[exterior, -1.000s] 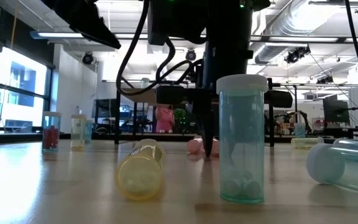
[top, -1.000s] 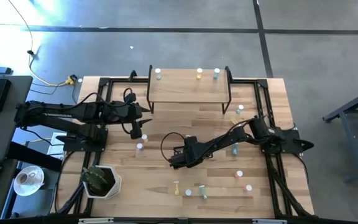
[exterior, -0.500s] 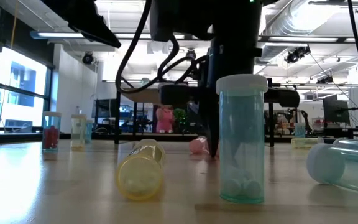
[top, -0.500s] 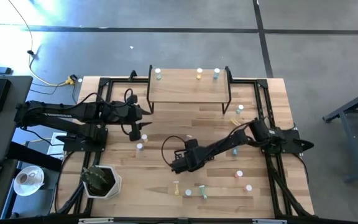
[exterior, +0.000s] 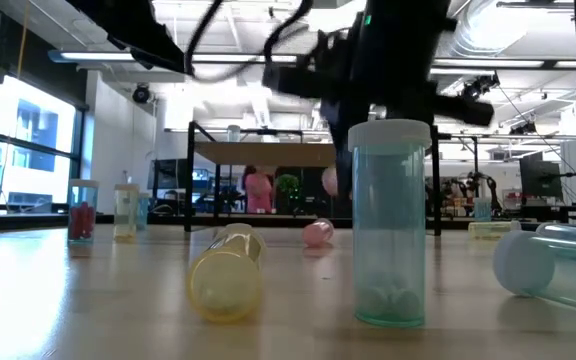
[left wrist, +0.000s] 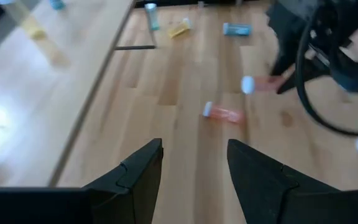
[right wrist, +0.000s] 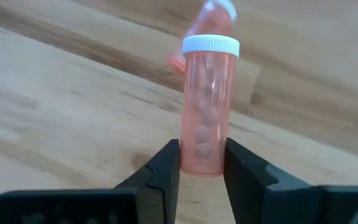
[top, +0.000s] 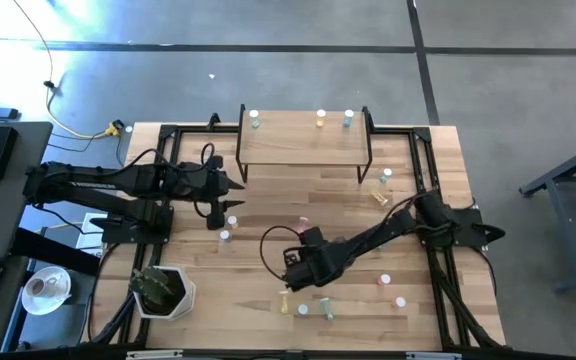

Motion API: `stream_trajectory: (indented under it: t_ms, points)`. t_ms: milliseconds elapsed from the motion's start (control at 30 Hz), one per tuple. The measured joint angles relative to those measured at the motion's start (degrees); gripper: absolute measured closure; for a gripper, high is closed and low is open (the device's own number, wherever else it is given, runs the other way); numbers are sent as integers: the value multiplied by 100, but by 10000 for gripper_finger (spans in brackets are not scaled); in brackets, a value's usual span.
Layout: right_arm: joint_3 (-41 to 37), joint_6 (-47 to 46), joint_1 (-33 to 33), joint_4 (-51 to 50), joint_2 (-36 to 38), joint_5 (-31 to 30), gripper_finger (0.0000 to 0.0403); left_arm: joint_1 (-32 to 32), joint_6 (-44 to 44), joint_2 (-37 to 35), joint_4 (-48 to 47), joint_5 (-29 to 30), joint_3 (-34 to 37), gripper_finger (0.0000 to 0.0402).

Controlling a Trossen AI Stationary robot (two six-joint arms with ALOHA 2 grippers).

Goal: Pick and place medicine bottles onto shelf by color
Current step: Put the pink pill bottle on the shelf

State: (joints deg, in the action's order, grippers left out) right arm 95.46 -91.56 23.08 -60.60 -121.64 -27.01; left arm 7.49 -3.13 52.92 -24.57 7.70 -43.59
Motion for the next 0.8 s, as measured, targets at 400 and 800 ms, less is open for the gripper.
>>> stream_trajectory:
  t_ms: [400, 800]
  points:
    - [7, 2386, -61, 5, 899, -1161, 309, 71, -39, 107, -126, -333, -562, 229]
    - [13, 5665, -603, 307, 1718, -1419, 309, 564, -484, 950, -133, -802, -952, 229]
